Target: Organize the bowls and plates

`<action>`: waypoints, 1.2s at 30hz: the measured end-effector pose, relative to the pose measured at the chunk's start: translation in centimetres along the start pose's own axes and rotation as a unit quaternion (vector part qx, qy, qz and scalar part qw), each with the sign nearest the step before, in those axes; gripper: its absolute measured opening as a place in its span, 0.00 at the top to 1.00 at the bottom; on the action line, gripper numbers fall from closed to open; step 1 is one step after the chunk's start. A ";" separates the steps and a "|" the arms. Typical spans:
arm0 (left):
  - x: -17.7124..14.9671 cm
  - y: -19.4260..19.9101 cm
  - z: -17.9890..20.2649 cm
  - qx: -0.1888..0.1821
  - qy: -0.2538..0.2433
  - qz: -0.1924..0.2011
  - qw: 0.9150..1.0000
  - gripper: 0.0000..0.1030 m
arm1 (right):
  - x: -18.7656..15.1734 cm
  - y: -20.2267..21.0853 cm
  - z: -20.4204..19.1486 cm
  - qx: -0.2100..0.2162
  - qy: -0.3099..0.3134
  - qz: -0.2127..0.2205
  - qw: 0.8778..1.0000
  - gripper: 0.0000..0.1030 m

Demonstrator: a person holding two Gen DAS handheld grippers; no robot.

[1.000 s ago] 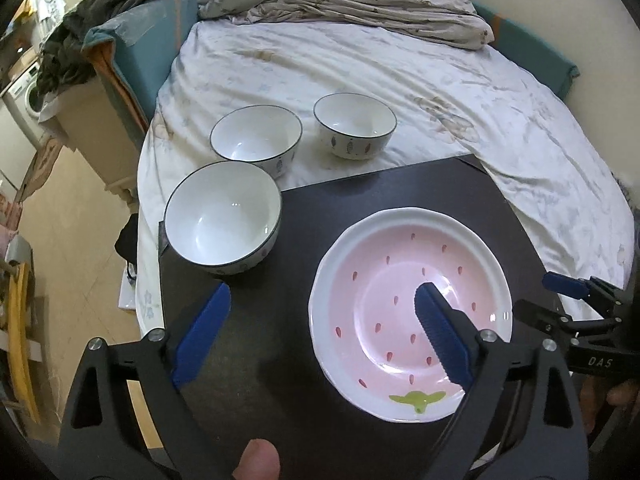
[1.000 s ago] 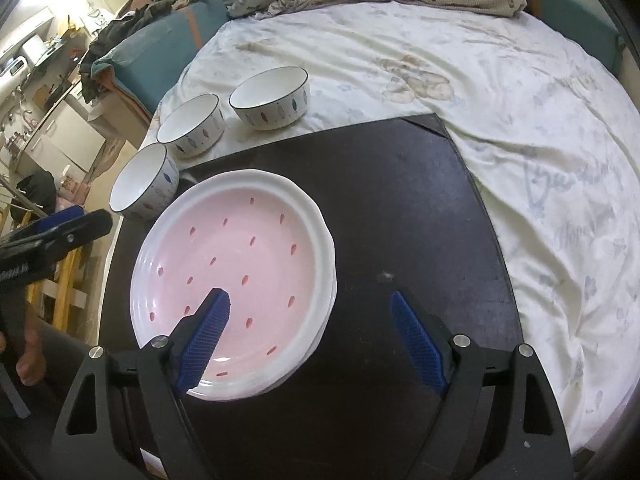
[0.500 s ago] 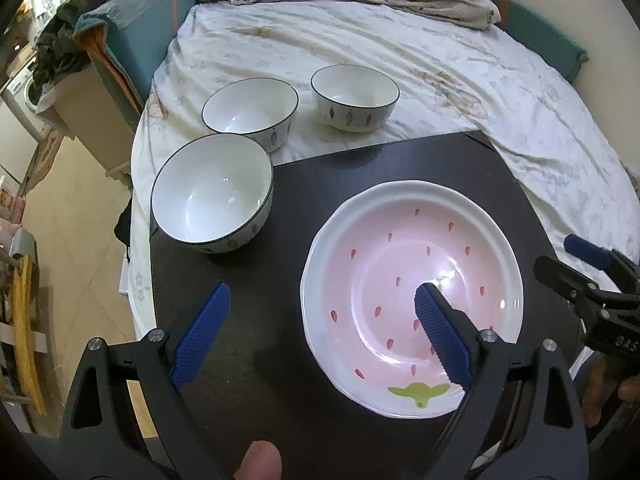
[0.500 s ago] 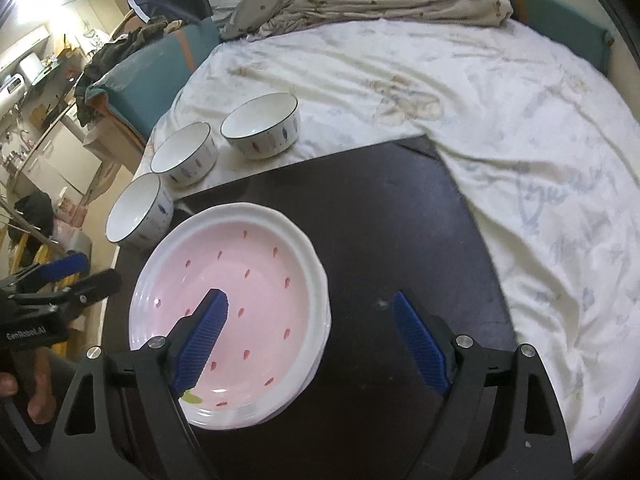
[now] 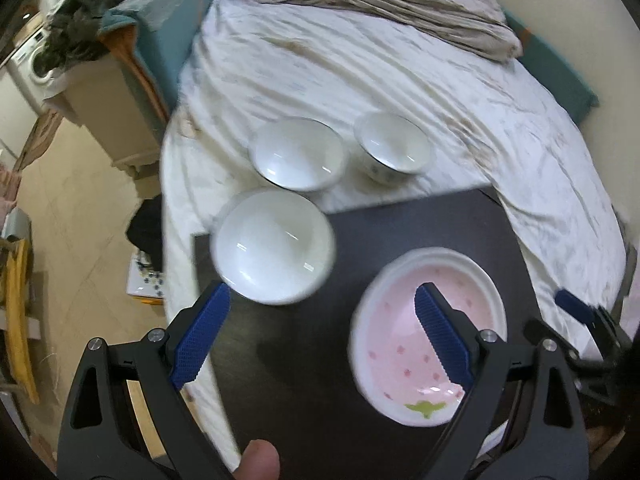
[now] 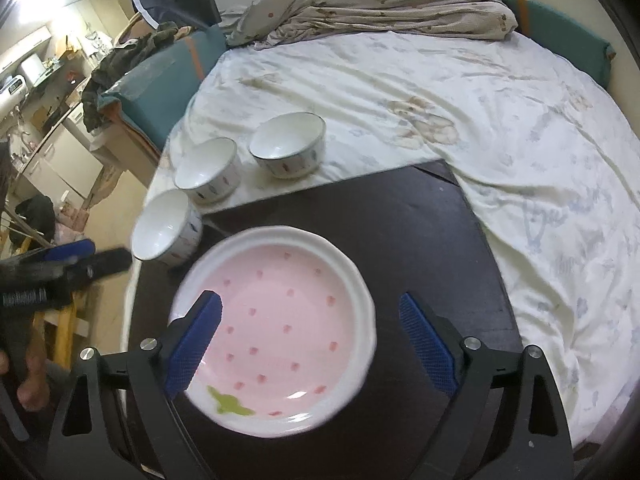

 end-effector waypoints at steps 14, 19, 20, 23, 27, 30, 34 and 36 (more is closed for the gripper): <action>3.3 -3.7 -11.3 -0.059 0.144 -0.041 0.987 0.13 | 5.6 -3.1 -5.6 0.086 -0.121 -0.107 0.983 0.10; 2.6 -6.4 -12.1 -0.094 0.162 -0.074 0.980 0.17 | 6.0 -6.6 -9.3 0.088 -0.112 -0.150 0.978 0.24; 2.6 -6.6 -12.2 -0.088 0.160 -0.075 0.980 0.18 | 6.0 -7.4 -10.1 0.089 -0.110 -0.159 0.977 0.31; 2.3 -7.6 -12.0 -0.089 0.152 -0.090 0.980 0.22 | 6.1 -9.4 -11.9 0.091 -0.105 -0.172 0.975 0.45; 1.8 -8.9 -11.8 -0.082 0.152 -0.108 0.979 0.31 | 5.5 -11.7 -13.6 0.087 -0.093 -0.188 0.974 0.59; 1.4 -10.1 -11.2 -0.071 0.130 -0.129 0.981 0.46 | 5.0 -12.8 -14.3 0.088 -0.088 -0.195 0.973 0.64; 1.4 -11.1 -11.0 -0.058 0.117 -0.139 0.982 0.61 | 4.4 -13.7 -14.9 0.086 -0.080 -0.205 0.972 0.70; 1.4 -11.2 -11.1 -0.051 0.116 -0.141 0.982 0.65 | 4.1 -14.1 -15.4 0.087 -0.070 -0.209 0.972 0.77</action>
Point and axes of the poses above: each gripper's, at about its wrist camera, not at the fingertips, and y roughly against the way its jaws point, z to its right, x to its top, the point moved 5 cm from there along -y, roughly the way its jaws point, and after that the axes turned 11 degrees about -x, right-handed, at the moved point
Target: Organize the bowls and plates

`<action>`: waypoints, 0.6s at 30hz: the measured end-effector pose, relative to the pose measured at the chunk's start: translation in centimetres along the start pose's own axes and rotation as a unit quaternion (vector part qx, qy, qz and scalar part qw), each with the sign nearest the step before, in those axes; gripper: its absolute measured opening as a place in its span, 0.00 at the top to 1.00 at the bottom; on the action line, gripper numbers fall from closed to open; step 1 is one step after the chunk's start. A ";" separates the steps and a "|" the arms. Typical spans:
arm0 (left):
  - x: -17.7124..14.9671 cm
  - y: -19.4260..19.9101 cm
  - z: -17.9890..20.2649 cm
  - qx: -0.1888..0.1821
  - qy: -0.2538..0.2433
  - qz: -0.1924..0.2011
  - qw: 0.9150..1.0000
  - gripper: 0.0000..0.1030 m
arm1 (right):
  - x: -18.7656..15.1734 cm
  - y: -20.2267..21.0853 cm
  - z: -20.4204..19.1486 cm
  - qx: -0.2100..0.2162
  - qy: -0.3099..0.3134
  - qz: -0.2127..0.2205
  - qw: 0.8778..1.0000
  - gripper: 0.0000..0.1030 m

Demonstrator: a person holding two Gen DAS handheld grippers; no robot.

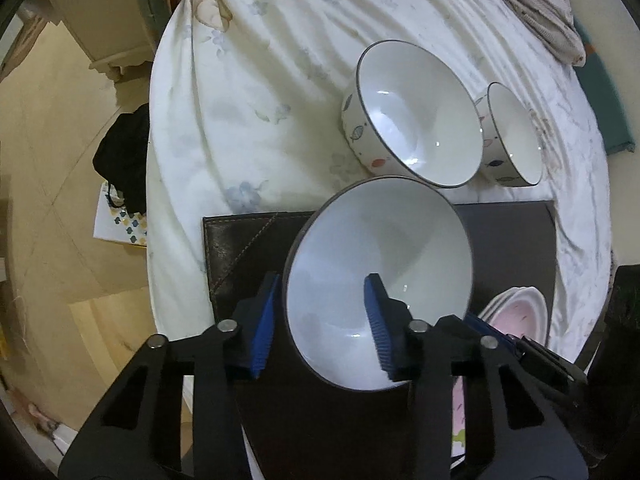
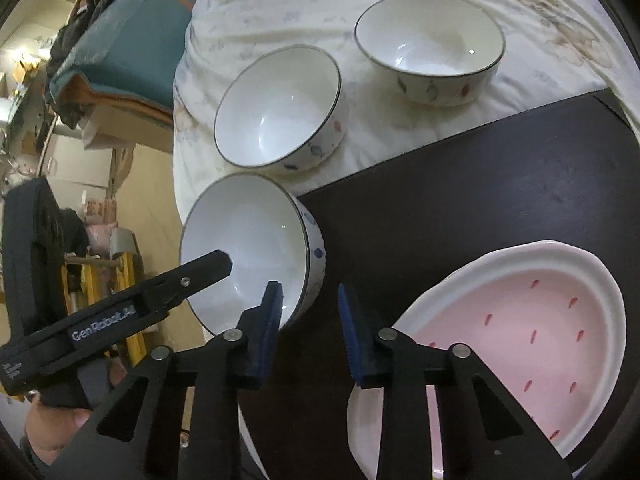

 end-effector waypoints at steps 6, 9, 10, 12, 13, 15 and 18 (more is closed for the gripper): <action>0.0 0.0 -0.7 0.012 0.007 -0.004 1.000 0.82 | -0.1 -1.0 -0.2 -0.016 0.004 0.003 1.000 0.81; -0.3 -0.7 -1.4 0.016 0.013 -0.021 1.000 0.89 | -0.2 -1.7 -0.6 -0.023 0.006 -0.001 1.000 0.81; -0.4 -0.8 -1.4 0.017 0.013 -0.025 0.999 0.90 | -0.2 -1.9 -0.7 -0.024 0.006 -0.003 1.000 0.81; -0.5 -0.8 -1.3 0.019 0.009 -0.024 0.999 0.91 | -0.1 -2.3 -1.0 -0.033 0.007 -0.003 0.999 0.81; -0.5 -0.7 -1.4 0.018 0.009 -0.024 1.000 0.92 | -0.1 -2.5 -1.0 -0.038 0.008 -0.001 0.999 0.81; -0.5 -0.6 -1.4 0.014 0.011 -0.022 1.000 0.92 | -0.1 -2.5 -1.2 -0.045 0.013 0.005 0.999 0.81; -0.7 0.0 -0.9 0.027 0.001 -0.014 1.000 0.92 | -0.2 -2.4 -1.2 -0.047 0.021 0.014 0.999 0.82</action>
Point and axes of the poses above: each gripper's, at about its wrist camera, not at the fingertips, and y roughly against the way its jaws point, z to its right, x to its top, the point moved 5 cm from there along -y, roughly the way its jaws point, and after that the axes turned 11 degrees about -x, right-handed, at the moved point
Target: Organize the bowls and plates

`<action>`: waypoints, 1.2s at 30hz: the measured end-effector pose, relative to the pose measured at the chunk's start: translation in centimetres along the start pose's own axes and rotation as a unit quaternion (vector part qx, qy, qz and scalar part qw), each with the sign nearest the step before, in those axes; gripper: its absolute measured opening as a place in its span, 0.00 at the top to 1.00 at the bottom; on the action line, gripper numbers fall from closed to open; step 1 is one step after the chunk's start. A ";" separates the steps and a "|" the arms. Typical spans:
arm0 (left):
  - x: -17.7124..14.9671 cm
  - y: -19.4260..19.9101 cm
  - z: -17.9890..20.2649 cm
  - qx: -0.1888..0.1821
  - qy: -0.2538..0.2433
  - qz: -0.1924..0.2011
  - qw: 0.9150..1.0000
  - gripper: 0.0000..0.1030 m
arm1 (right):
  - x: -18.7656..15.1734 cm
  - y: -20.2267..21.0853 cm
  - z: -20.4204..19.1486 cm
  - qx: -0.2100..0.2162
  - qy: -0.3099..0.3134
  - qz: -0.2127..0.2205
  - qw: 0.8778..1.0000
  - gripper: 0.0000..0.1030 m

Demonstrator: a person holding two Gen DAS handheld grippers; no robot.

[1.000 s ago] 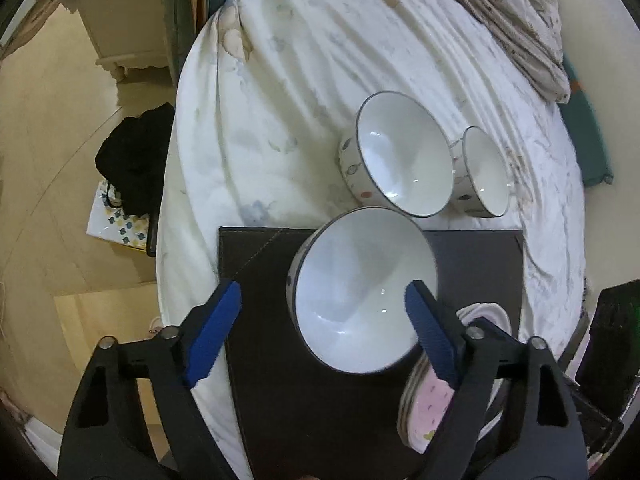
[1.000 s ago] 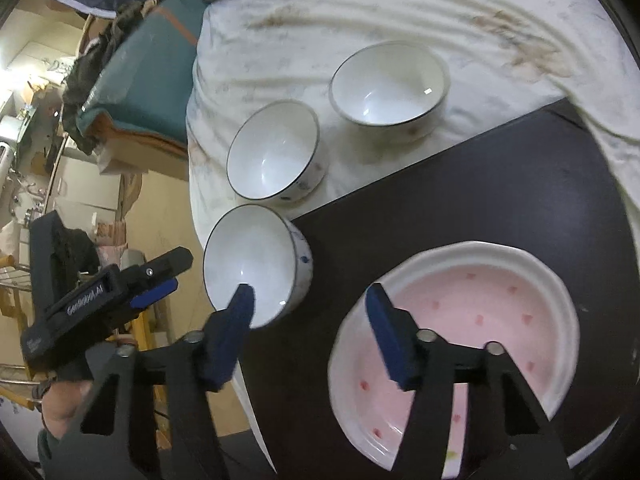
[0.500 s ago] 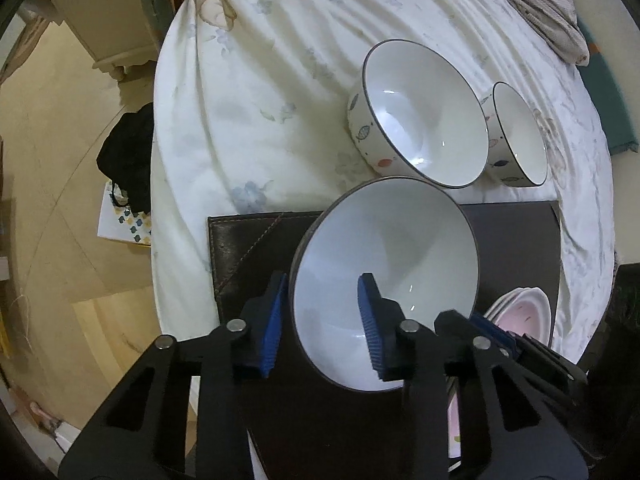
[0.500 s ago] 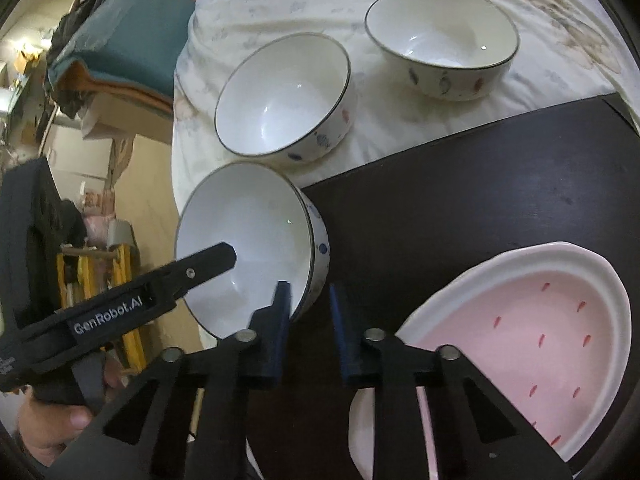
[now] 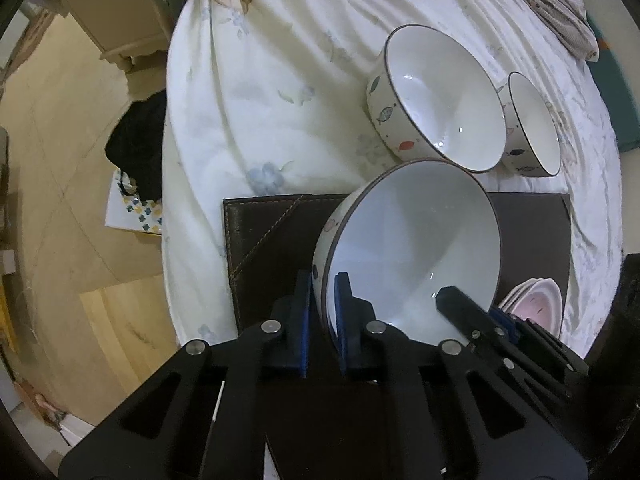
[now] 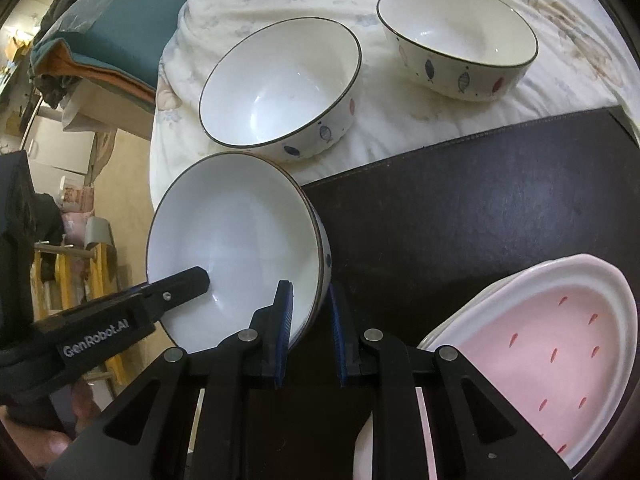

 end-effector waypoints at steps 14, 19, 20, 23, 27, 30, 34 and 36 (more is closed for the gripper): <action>-1.0 4.9 3.3 -0.031 -0.024 0.058 0.998 0.90 | -0.5 4.0 0.8 0.030 0.002 0.051 0.998 0.84; -1.8 6.0 6.0 -0.039 -0.046 0.072 0.996 0.90 | -0.7 6.8 2.5 0.046 -0.011 0.071 0.996 0.85; -2.0 6.2 6.6 -0.041 -0.050 0.074 0.995 0.90 | -0.7 7.2 2.7 0.046 -0.010 0.075 0.996 0.85; -2.8 6.3 8.5 -0.041 -0.070 0.077 0.994 0.90 | -1.1 9.0 3.9 0.045 -0.010 0.087 0.995 0.85; -4.4 5.9 11.8 -0.043 -0.101 0.077 0.991 0.90 | -1.7 10.4 5.6 0.037 -0.017 0.095 0.995 0.85; -5.9 5.4 14.1 -0.049 -0.114 0.075 0.989 0.90 | -2.8 11.6 8.2 0.035 -0.030 0.100 0.994 0.85; -7.7 4.6 16.5 -0.070 -0.121 0.068 0.988 0.90 | -4.5 13.1 11.5 0.026 -0.029 0.104 0.994 0.85; -8.8 4.2 17.4 -0.074 -0.125 0.063 0.987 0.90 | -5.2 13.7 12.6 0.026 -0.030 0.106 0.994 0.85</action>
Point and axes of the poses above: each gripper's, at about its wrist camera, not at the fingertips, and y roughly against the way its jaws point, z to its right, x to its top, the point moved 5 cm from there along -y, roughly the way its jaws point, and after that the axes turned 11 degrees about -x, right-handed, at the moved point
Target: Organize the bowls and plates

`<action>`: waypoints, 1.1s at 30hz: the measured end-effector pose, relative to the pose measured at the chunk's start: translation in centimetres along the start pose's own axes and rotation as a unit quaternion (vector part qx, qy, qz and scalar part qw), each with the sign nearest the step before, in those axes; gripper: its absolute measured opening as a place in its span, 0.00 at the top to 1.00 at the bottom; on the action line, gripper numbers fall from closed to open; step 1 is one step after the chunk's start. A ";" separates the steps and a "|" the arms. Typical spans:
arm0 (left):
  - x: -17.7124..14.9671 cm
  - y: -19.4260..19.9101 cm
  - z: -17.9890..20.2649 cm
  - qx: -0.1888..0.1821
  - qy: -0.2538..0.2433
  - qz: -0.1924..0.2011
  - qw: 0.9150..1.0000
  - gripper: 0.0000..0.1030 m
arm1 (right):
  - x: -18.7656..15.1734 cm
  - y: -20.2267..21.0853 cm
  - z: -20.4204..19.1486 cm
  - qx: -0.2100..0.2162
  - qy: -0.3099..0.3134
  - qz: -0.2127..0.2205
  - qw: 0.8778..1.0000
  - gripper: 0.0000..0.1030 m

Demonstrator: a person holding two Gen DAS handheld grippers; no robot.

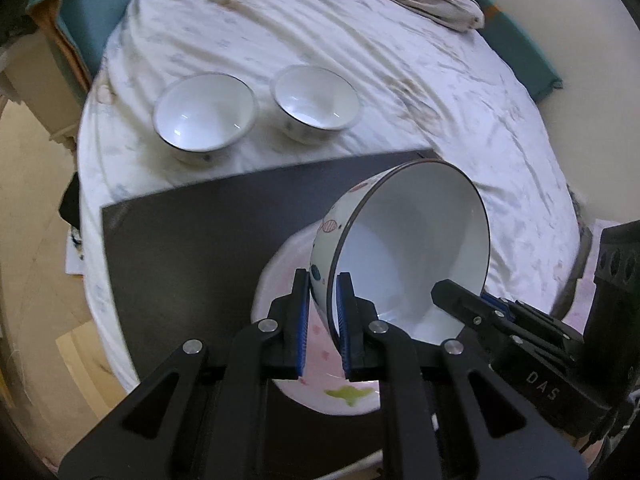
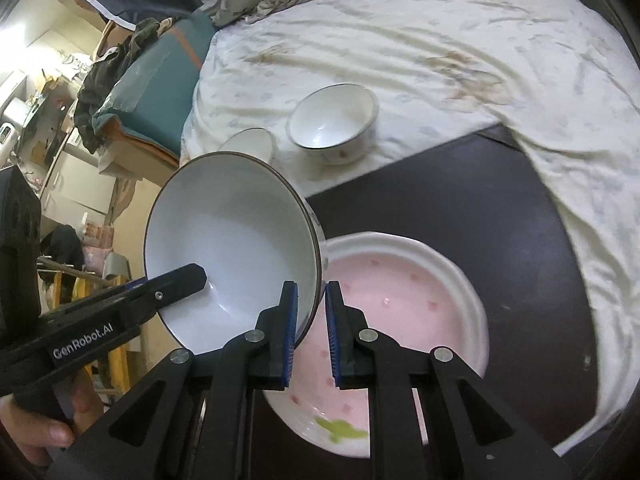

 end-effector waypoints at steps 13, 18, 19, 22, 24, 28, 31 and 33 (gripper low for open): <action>-4.5 -3.2 1.9 0.021 -0.012 -0.013 1.000 0.90 | -4.2 0.8 5.7 0.023 0.021 -0.017 0.999 0.84; -5.4 -4.4 0.5 0.030 0.007 -0.026 0.999 0.90 | -4.8 -0.8 6.1 0.037 0.027 -0.027 0.999 0.84; -5.5 -4.6 0.4 0.032 0.006 -0.028 0.999 0.90 | -4.8 -0.9 6.0 0.036 0.033 -0.026 0.998 0.84; -5.6 -4.8 0.2 0.037 -0.001 -0.030 0.999 0.90 | -4.8 -1.7 6.0 0.041 0.032 -0.034 0.998 0.84; -5.6 -5.0 -0.1 0.035 0.004 -0.031 0.999 0.90 | -5.0 -2.2 6.3 0.050 0.023 -0.043 0.998 0.84; -5.6 -5.6 -0.8 0.036 0.011 -0.037 0.999 0.90 | -5.2 -2.9 6.2 0.049 0.026 -0.049 0.997 0.84; -5.7 -6.1 -1.1 0.040 0.014 -0.044 0.998 0.90 | -5.0 -3.2 6.2 0.049 0.024 -0.050 0.997 0.84; -5.9 -6.5 -1.3 0.043 0.017 -0.049 0.998 0.90 | -5.0 -3.4 6.2 0.048 0.023 -0.052 0.997 0.84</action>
Point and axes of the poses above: each gripper's, at about its wrist camera, not at the fingertips, and y roughly against the way its jaws point, z to its right, x to its top, the point moved 5 cm from there along -y, roughly the way its jaws point, and after that the axes turned 11 degrees about -x, right-handed, at the moved point
